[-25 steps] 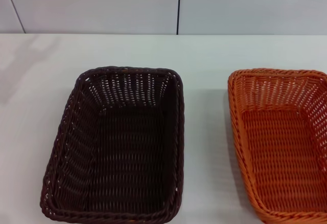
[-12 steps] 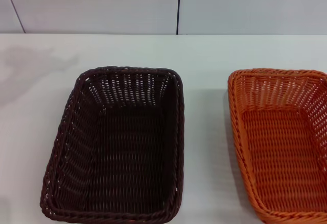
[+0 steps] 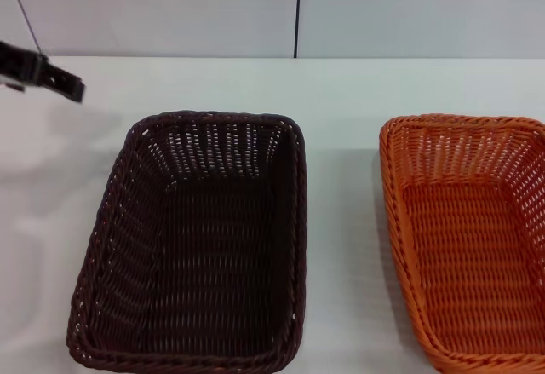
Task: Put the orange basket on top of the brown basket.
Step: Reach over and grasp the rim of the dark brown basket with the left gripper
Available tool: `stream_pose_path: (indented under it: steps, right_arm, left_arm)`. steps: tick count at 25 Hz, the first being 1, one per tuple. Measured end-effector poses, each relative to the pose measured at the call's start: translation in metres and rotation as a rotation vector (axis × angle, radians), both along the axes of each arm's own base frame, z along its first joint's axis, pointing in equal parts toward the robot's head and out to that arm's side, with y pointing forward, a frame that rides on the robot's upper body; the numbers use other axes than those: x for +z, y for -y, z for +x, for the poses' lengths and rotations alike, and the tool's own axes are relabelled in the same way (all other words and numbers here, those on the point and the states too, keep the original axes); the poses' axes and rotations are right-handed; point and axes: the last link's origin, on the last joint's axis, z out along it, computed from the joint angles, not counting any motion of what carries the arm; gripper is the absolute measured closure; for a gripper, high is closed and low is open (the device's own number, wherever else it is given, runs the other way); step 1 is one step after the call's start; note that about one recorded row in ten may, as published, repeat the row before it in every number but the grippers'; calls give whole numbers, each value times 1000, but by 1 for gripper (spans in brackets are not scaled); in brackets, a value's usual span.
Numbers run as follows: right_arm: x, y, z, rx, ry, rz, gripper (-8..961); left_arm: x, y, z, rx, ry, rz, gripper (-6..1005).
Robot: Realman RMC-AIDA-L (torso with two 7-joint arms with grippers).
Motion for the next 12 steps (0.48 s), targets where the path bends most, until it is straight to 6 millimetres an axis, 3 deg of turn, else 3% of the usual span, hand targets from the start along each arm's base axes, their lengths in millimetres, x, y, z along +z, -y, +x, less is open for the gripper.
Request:
stream_pose_path:
  steps: [12]
  right_arm:
    - [0, -3, 2, -16, -8, -16, 394]
  left_arm:
    - [-31, 16, -15, 84, 75, -61, 160]
